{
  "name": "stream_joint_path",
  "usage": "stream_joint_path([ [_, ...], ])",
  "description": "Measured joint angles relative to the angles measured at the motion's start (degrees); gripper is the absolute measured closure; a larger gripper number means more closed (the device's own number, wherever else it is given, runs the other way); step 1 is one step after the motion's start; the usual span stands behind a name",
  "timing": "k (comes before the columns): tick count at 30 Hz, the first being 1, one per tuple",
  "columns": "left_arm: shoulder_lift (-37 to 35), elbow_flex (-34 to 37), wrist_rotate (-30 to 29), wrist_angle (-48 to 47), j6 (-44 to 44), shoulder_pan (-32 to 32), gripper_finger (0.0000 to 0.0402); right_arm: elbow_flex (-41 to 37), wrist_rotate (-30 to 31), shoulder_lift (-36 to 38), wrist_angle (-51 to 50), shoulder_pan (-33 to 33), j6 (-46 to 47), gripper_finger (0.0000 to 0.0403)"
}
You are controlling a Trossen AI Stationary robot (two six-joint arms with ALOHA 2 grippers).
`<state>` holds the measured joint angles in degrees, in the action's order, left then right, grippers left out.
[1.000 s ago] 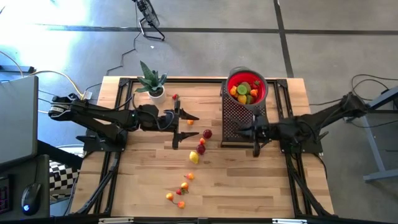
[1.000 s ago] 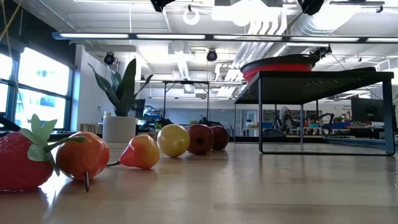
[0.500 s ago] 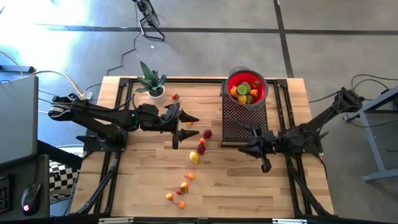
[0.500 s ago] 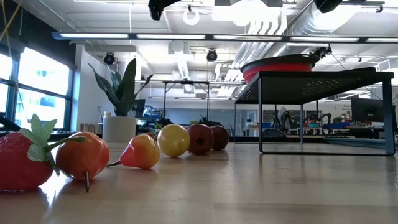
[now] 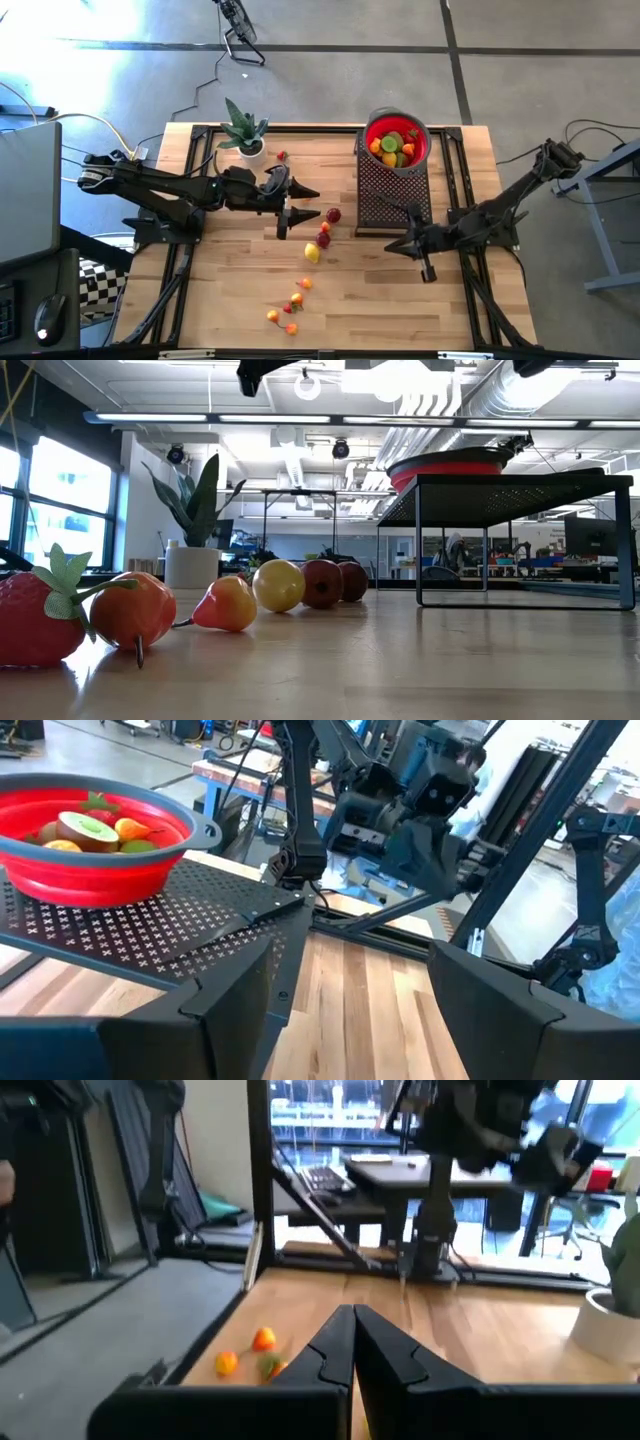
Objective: Pick & Place Fruit
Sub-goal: Put the lemon into the strainer bowl on the shelf
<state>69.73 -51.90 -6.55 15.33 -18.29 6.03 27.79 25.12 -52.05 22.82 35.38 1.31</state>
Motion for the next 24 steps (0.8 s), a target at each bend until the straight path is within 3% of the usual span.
stream_joint_path([
  [8,-0.02,0.0,-3.34,1.71,2.24,0.98,0.0142,0.0,-0.02,0.11,-0.26,0.31,1.67,0.0401],
  [17,-0.02,0.0,-14.68,-2.24,8.56,12.37,0.0142,0.0,-0.02,0.17,0.08,0.31,2.65,0.0401],
  [24,0.0,0.02,-22.88,-12.25,8.97,21.01,0.0142,0.0,-0.02,0.17,0.08,0.31,1.33,0.0401],
])
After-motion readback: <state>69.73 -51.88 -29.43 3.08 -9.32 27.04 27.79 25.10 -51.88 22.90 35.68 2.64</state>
